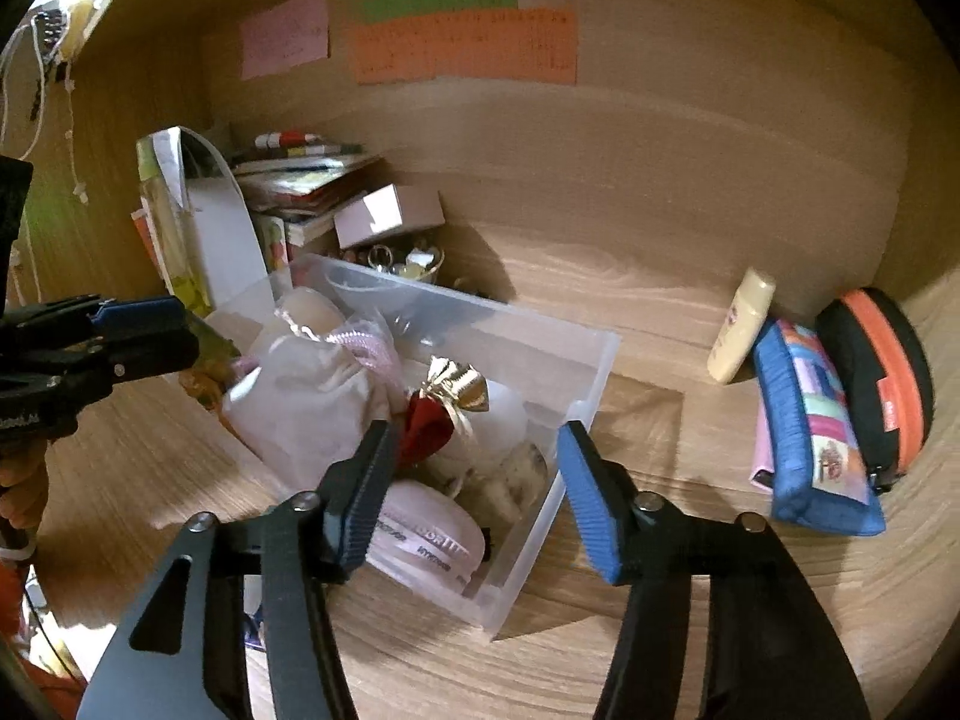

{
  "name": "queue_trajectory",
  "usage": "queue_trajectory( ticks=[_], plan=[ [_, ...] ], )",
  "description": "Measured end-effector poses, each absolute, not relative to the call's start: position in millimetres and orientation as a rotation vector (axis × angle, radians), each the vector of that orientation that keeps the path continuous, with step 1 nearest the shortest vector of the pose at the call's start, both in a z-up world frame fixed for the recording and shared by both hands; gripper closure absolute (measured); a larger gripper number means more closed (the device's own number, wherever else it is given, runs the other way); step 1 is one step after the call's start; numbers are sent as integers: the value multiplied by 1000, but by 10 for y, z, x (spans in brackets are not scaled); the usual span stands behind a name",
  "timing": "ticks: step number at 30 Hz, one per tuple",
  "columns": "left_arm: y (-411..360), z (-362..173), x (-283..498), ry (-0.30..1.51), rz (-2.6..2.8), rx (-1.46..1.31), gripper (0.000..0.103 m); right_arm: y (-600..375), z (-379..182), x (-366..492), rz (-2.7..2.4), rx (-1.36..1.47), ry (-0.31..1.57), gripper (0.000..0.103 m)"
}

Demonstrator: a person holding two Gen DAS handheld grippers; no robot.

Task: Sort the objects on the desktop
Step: 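Open both tools and withdraw them from the box, then grasp the mint green tube with the left tool while the right tool grasps the blue card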

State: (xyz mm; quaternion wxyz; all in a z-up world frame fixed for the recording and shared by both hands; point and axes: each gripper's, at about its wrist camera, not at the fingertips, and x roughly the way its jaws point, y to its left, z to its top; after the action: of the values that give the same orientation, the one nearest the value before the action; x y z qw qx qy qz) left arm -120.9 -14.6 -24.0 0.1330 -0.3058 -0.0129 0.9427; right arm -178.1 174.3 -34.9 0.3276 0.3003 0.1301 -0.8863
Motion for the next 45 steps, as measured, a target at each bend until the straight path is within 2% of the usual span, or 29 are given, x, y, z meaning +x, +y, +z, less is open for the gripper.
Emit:
queue_trajectory(
  ticks=[5,8,13,29,33,35,38,45],
  plan=[
    [-155,-182,-1045,-9,2763,-845,35,1783,-262,-1611,-2355,747,338,22],
    [-142,-154,-948,6,2778,-832,30,1819,-223,-1496,-2363,734,321,21],
    [-120,-140,-784,26,2816,-824,14,1873,-232,-1342,-2365,742,327,19],
    [-158,-518,-536,18,2803,-967,13,2033,-714,-986,-2267,884,298,18],
    [-189,-674,-507,9,2779,-1029,13,1923,-883,-949,-2201,924,304,25],
    [-198,-731,-497,1,2768,-1051,13,1845,-935,-936,-2165,935,328,45],
    [-202,-807,-502,-24,2743,-1084,13,1731,-990,-959,-2092,965,347,60],
    [-127,-869,-588,-67,2690,-1118,13,1547,-1096,-1027,-2032,993,440,78]
  ],
)
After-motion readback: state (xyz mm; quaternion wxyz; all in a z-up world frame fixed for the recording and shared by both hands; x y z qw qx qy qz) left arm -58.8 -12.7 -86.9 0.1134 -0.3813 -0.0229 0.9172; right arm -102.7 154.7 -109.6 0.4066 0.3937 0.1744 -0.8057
